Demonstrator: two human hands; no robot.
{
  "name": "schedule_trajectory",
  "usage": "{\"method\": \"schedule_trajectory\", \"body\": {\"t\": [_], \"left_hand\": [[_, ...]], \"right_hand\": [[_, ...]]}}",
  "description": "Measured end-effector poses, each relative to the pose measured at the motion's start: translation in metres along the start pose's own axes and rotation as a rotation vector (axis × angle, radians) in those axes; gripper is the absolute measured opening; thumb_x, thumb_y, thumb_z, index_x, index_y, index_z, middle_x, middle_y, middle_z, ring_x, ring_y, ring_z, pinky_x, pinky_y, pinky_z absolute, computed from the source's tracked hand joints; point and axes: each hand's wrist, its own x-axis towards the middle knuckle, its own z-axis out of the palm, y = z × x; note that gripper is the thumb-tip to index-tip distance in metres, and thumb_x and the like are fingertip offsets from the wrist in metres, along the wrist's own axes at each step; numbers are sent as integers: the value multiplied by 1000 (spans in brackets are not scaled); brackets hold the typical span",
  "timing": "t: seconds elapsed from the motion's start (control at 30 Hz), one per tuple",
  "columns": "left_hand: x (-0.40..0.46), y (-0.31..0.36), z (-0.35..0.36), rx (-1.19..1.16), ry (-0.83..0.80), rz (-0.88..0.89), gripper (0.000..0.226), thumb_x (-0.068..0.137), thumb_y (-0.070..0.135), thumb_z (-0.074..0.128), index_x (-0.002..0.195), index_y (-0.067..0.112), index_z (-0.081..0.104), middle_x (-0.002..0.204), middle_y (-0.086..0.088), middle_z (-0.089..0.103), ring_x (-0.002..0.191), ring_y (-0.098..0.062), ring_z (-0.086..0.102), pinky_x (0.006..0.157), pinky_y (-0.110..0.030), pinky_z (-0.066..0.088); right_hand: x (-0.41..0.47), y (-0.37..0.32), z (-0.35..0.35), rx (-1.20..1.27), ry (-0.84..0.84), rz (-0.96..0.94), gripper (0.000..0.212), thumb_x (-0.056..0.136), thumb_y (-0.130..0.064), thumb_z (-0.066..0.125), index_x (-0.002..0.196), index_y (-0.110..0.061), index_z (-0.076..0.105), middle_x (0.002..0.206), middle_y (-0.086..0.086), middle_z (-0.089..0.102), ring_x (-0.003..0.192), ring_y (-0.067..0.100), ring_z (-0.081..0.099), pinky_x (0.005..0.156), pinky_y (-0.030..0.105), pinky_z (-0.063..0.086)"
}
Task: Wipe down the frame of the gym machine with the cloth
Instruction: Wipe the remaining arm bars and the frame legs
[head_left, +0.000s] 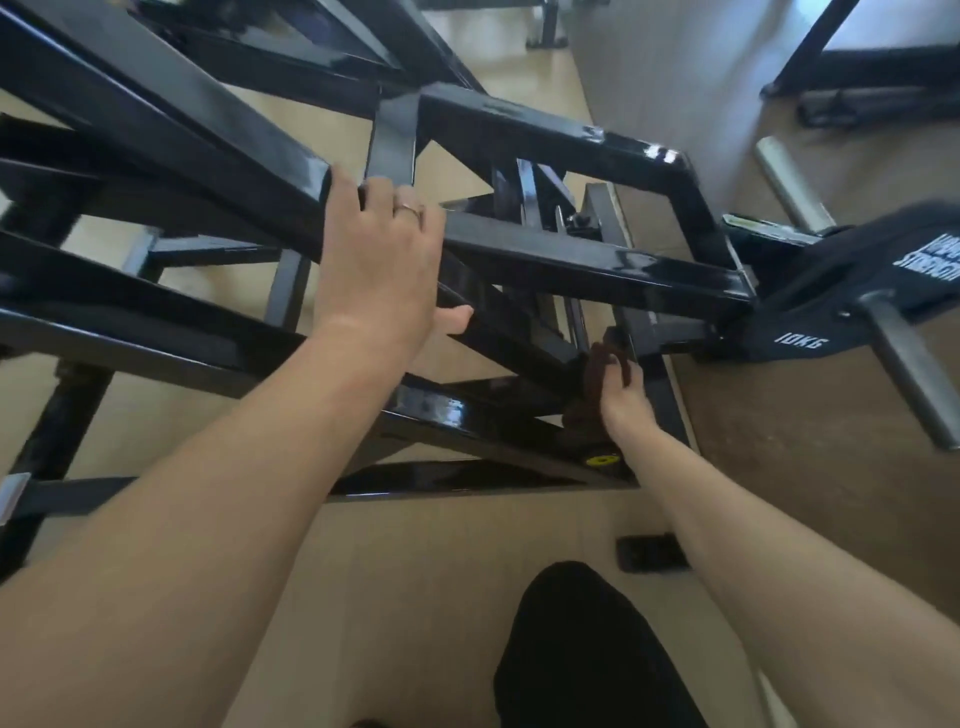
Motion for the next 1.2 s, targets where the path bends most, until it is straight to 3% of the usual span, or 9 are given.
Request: {"method": "schedule_trajectory", "body": {"t": [0.17,0.4,0.5,0.63,0.73,0.8,0.97,1.07,1.2], "left_hand": [[-2,4,1,-46,61,-41,106,73,99,18,113,9,57,113,-14,66,113,-36,58,113,-48,35],[0,11,-2,-77,56,-97,102,79,95,14,111,8,58,114,-14,66,113,-35,58,111,-48,36],[1,11,0,-55,49,-107,100,82,93,14,114,10,59,120,-14,66,117,-35,58,111,-48,36],[1,11,2,-40,36,-95,95,85,90,16,113,10,58,116,-13,67,114,-35,58,110,-47,37],[2,12,3,-45,27,-109,94,85,90,17,110,10,59,111,-12,68,109,-33,59,106,-46,39],[2,12,3,-54,27,-115,93,86,89,19,110,10,60,110,-13,68,108,-33,59,105,-46,39],[2,12,0,-74,18,-120,91,87,88,24,110,8,59,109,-14,67,106,-35,58,102,-46,38],[2,13,0,-62,6,-130,90,88,87,23,115,9,60,115,-13,68,110,-34,58,104,-46,38],[2,13,-2,-65,9,-134,89,88,86,23,116,10,60,114,-13,68,109,-33,58,104,-45,38]], "right_hand": [[10,1,4,-13,-21,-92,57,105,-59,28,157,-34,25,151,15,44,130,42,52,108,58,45],[-68,-39,48,-120,117,-683,48,106,-59,28,150,-41,29,149,3,40,130,23,45,110,42,44],[-69,-42,53,-153,149,-806,47,105,-59,31,150,-43,26,148,2,38,128,21,44,107,38,43],[-23,-1,30,-117,92,-606,48,105,-62,28,148,-43,29,145,5,44,127,29,51,101,47,53],[13,20,5,-12,29,-316,53,106,-58,29,152,-32,34,148,11,46,130,35,52,100,46,49],[20,8,1,-3,13,-248,53,108,-53,30,153,-26,37,148,14,46,130,36,51,101,47,47],[-29,-35,37,-14,38,-567,44,106,-56,33,145,-35,40,140,6,44,122,24,50,103,45,51],[-45,-28,47,-55,69,-729,45,106,-57,35,149,-42,33,147,-5,34,119,5,32,100,27,40],[-20,0,33,-16,42,-660,46,105,-58,37,150,-45,32,152,-5,35,128,15,44,104,36,47]]}}
